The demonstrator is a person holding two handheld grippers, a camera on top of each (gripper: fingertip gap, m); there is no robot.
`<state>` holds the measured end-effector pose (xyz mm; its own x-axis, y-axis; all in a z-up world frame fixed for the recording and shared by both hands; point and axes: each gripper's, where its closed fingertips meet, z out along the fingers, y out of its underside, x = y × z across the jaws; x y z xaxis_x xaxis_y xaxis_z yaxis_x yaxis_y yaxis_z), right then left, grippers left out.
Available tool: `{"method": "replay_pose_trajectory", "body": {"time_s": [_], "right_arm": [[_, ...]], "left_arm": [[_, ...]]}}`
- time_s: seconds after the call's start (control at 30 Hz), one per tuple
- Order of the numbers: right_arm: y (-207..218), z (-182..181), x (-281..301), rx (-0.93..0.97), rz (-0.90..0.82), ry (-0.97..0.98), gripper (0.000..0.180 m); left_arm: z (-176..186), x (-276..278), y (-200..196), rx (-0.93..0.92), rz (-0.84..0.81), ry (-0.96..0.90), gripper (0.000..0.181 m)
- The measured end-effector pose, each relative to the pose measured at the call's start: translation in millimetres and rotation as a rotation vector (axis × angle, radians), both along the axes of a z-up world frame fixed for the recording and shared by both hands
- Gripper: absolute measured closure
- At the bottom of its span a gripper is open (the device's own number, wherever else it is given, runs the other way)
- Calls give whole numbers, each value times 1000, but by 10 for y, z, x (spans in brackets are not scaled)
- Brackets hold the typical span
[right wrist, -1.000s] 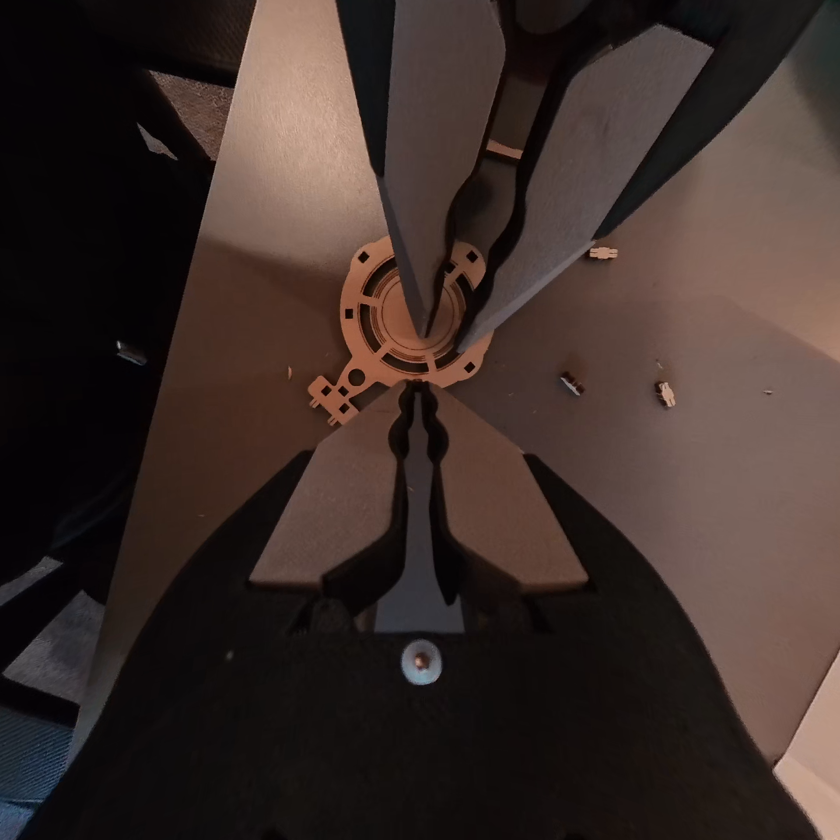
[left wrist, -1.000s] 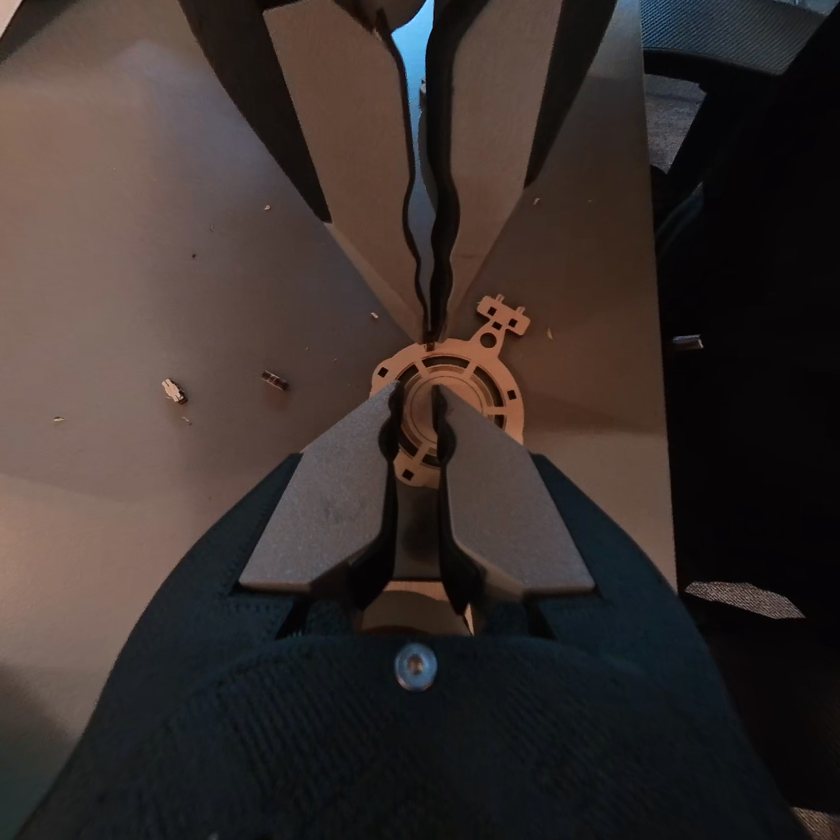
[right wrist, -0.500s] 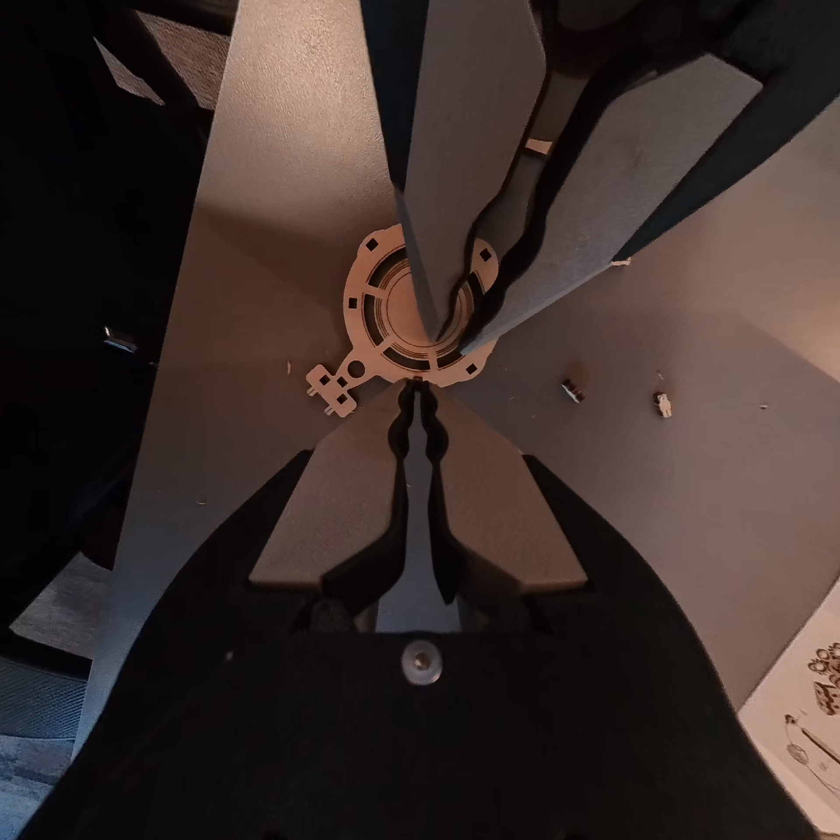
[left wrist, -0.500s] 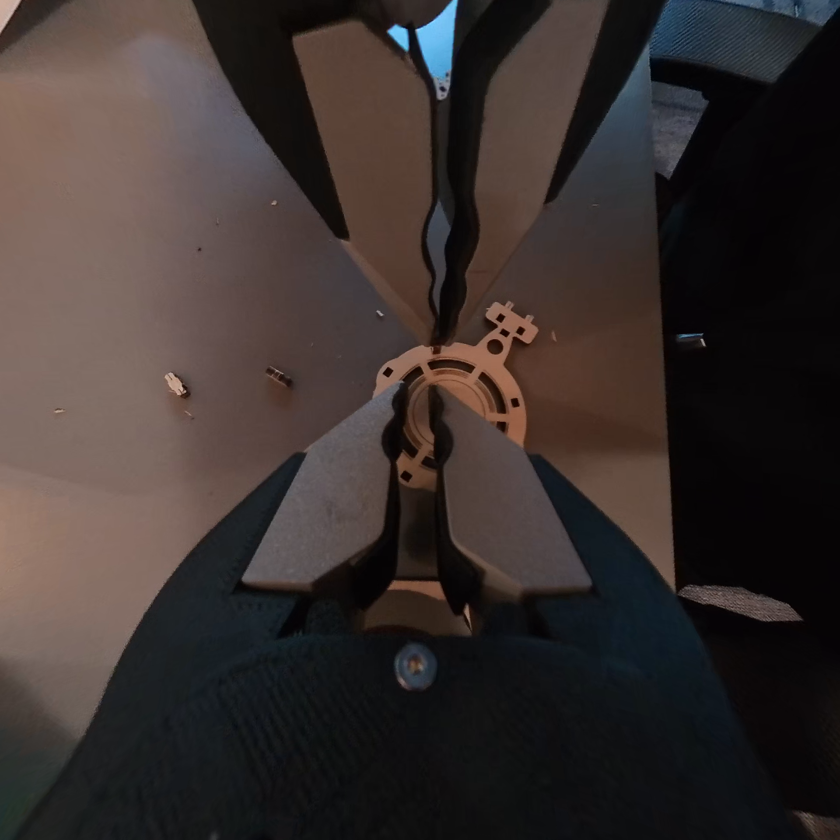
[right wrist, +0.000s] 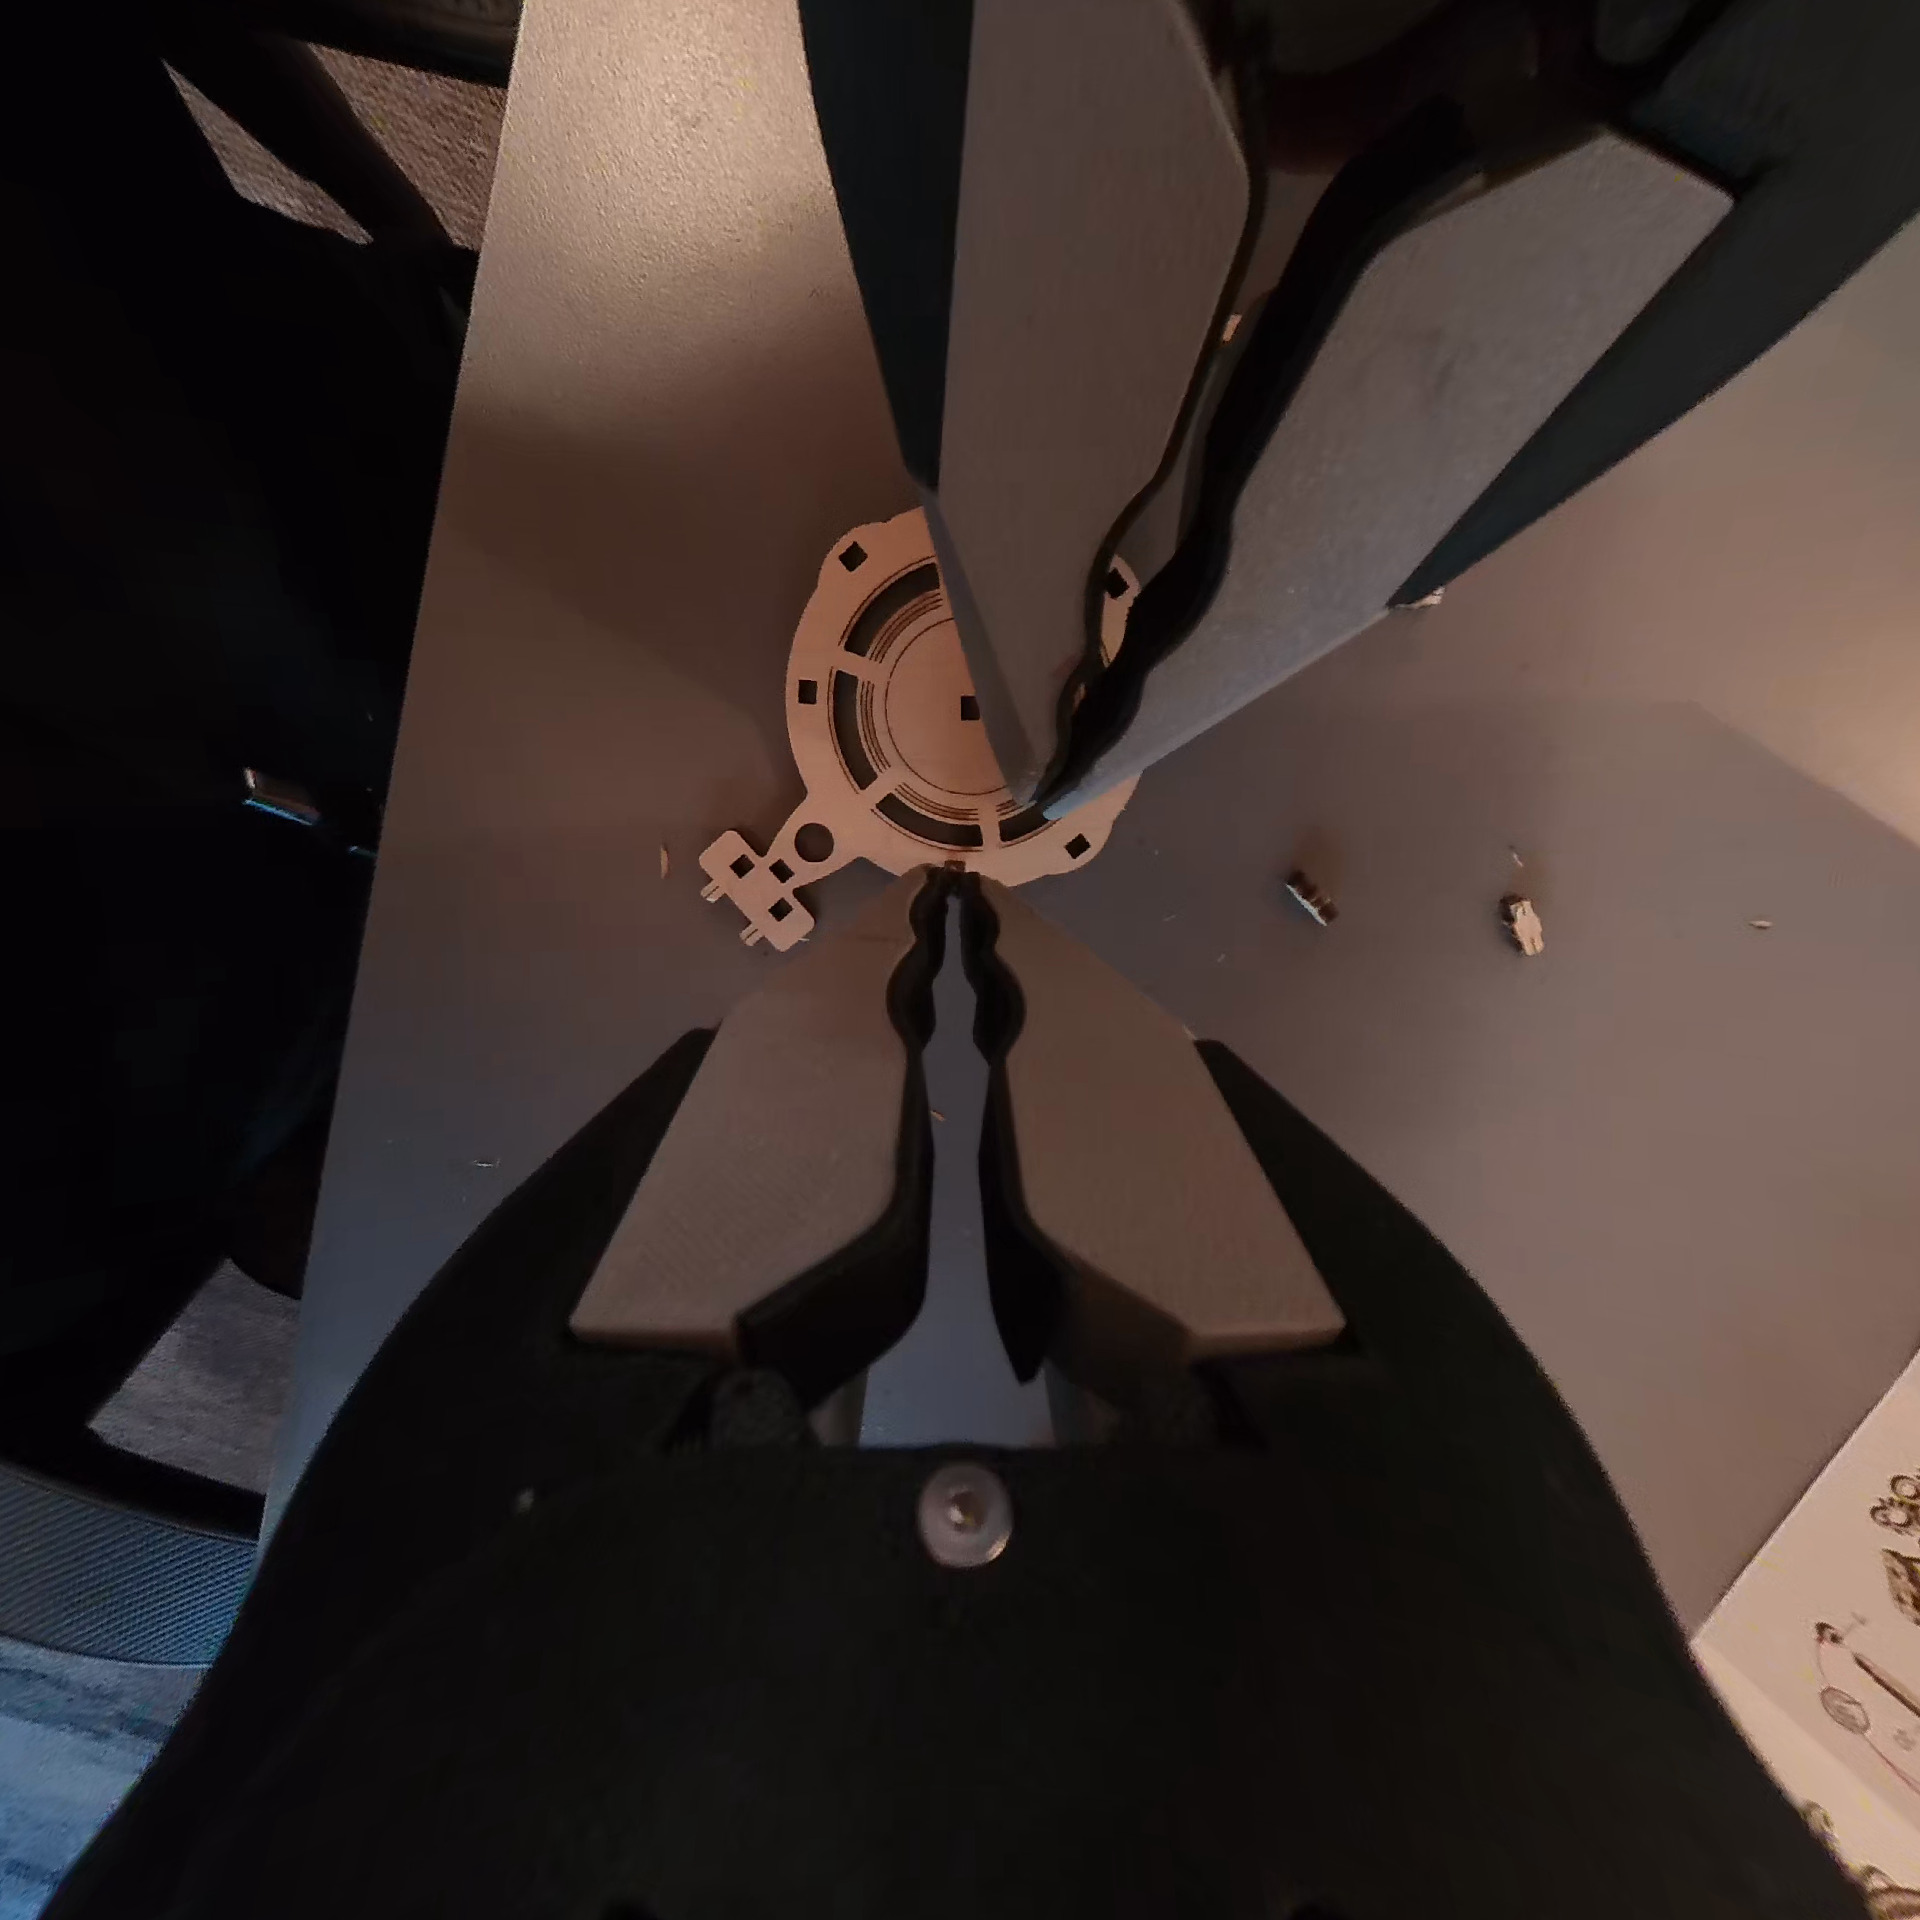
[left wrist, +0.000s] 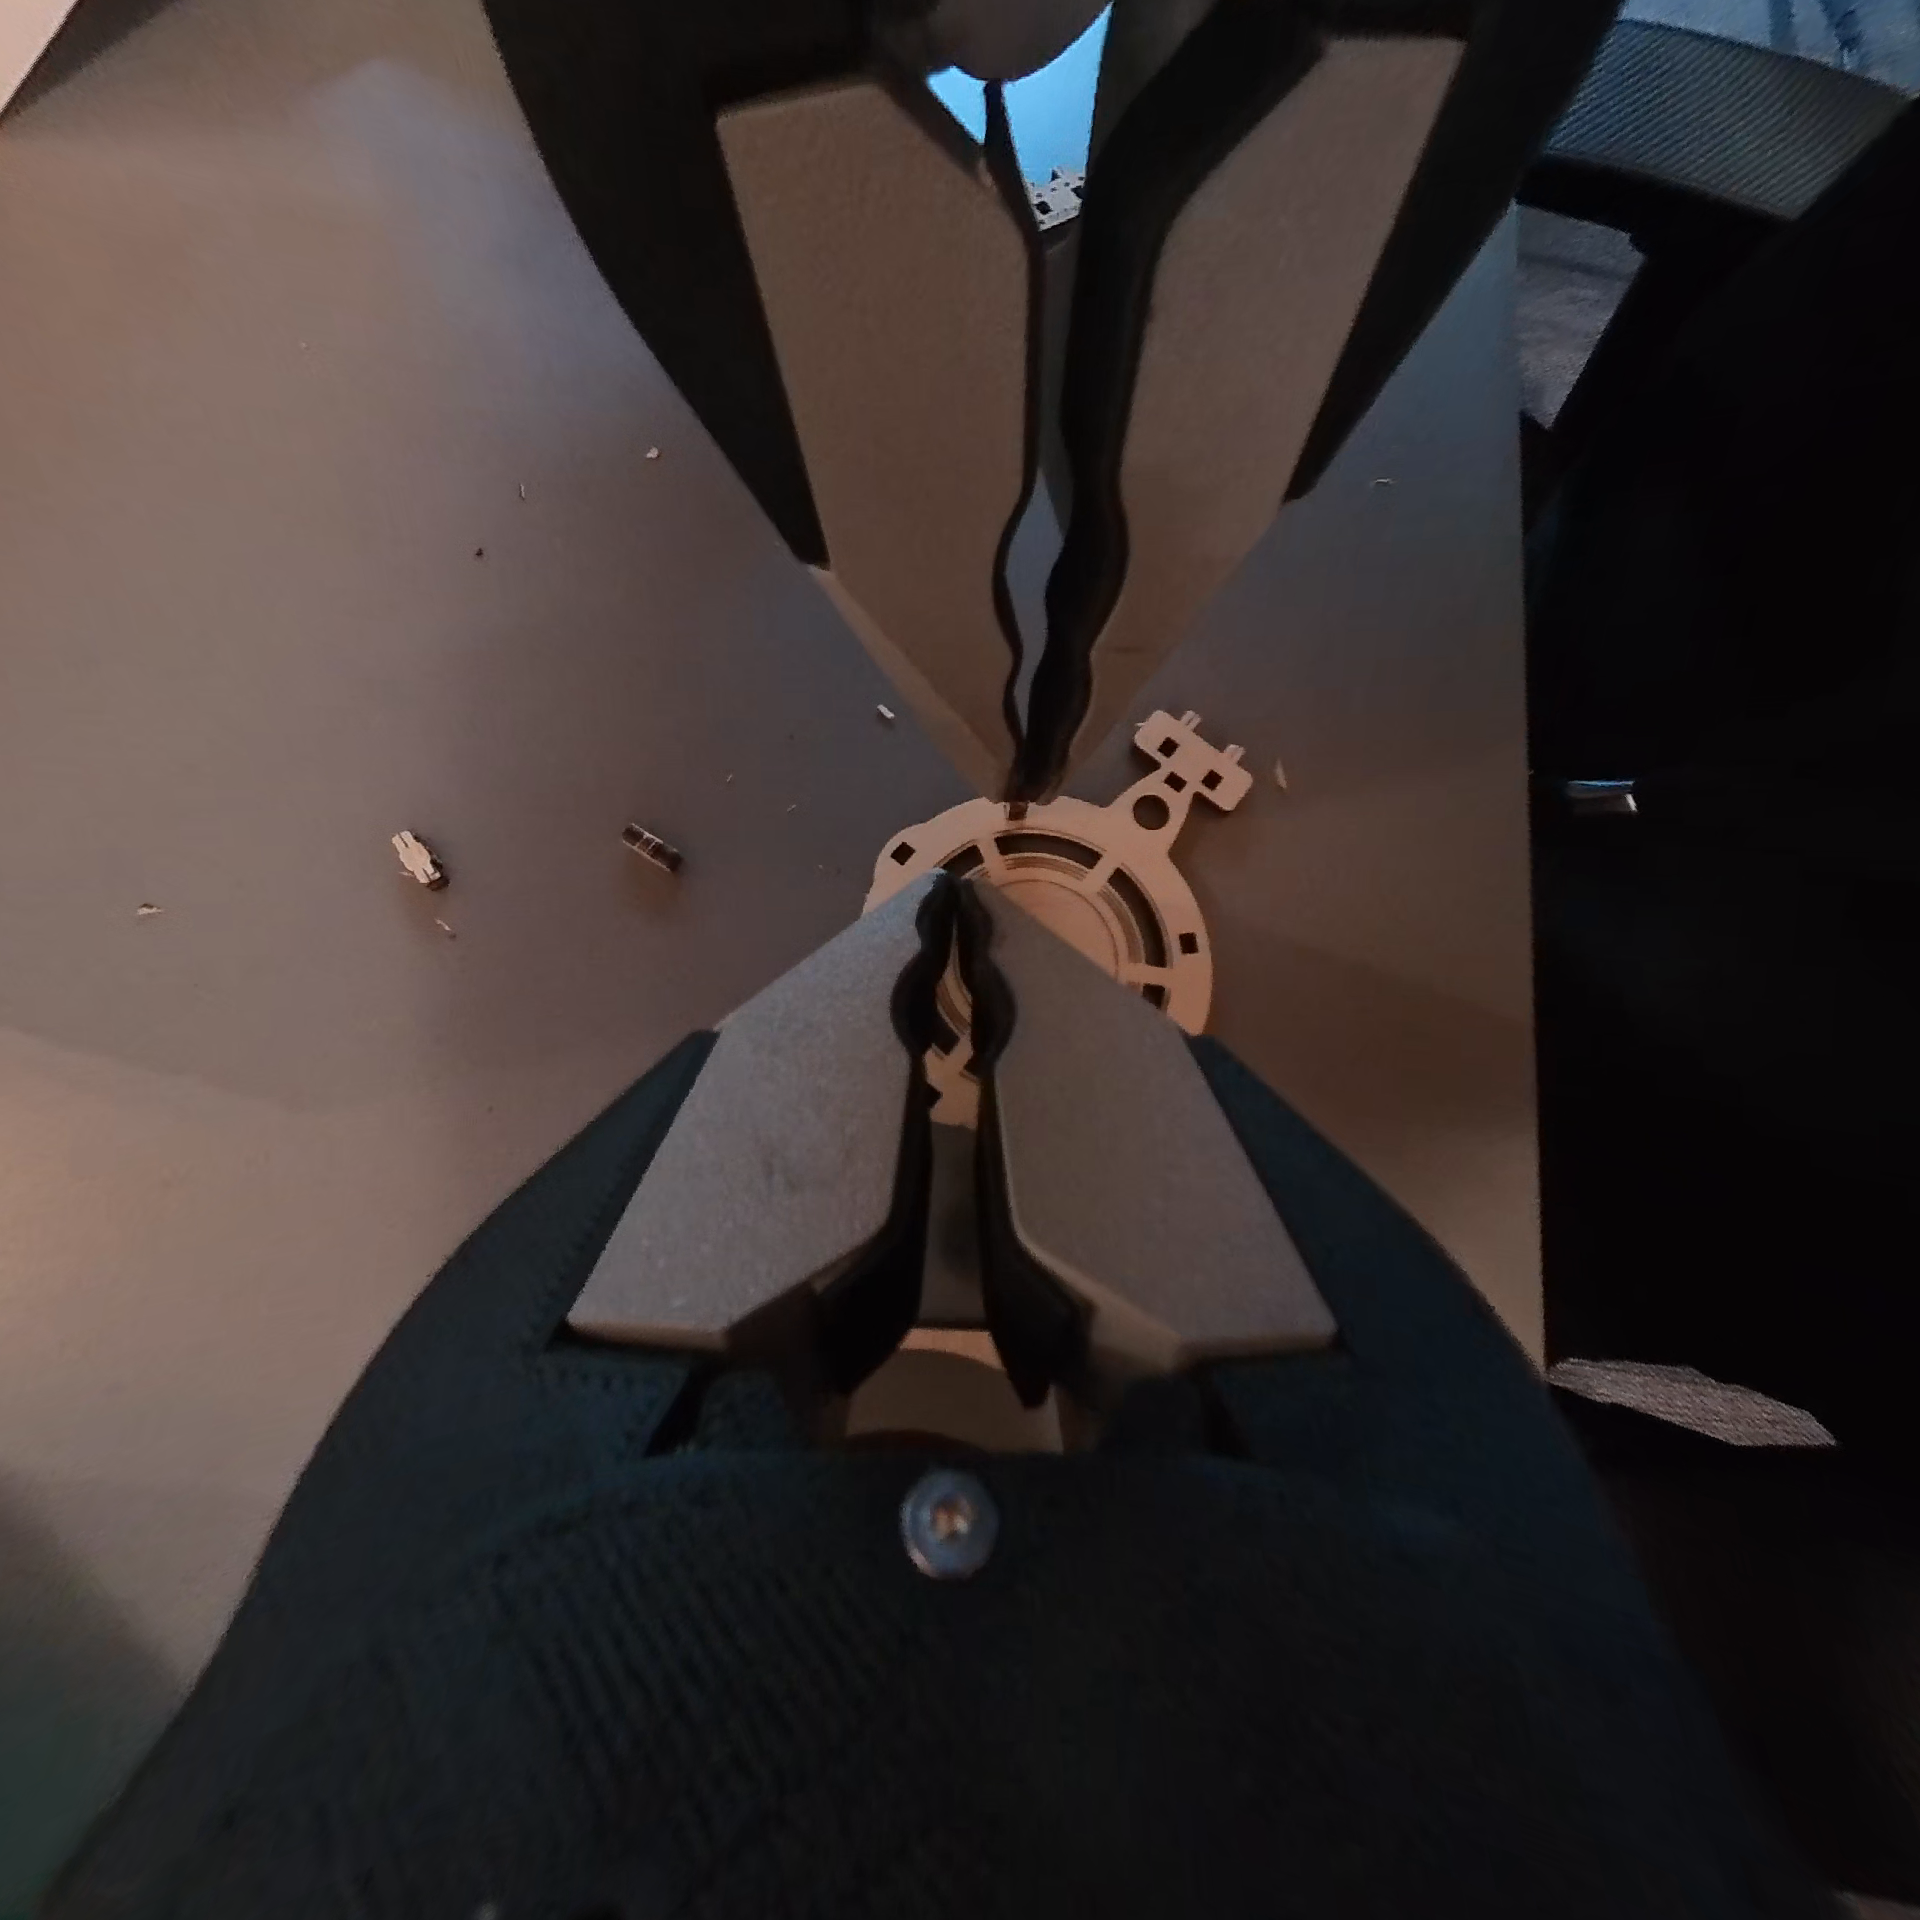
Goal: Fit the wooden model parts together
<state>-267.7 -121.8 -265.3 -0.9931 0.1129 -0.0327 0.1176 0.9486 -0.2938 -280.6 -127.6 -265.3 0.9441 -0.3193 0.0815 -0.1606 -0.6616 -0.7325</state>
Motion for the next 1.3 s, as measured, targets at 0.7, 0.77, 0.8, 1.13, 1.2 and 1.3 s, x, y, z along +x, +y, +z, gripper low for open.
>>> {"method": "replay_pose_trajectory", "body": {"time_s": [0.7,0.77,0.8,1.13,1.2,1.3], "right_arm": [[-31,1,-4,-5,-86,-45,180],[-30,0,-4,8,-95,-48,180],[-29,0,-4,18,-99,-48,180],[-66,6,-15,65,-76,-16,180],[-60,3,-12,54,-81,-16,180],[-60,1,-11,31,-93,-22,180]], "left_arm": [[10,185,-327,79,-83,228,181],[8,184,-327,70,-81,193,181],[6,184,-326,64,-80,177,181],[-1,183,-317,44,-79,118,181],[-1,182,-317,44,-79,117,181],[-2,179,-314,44,-76,115,181]]}}
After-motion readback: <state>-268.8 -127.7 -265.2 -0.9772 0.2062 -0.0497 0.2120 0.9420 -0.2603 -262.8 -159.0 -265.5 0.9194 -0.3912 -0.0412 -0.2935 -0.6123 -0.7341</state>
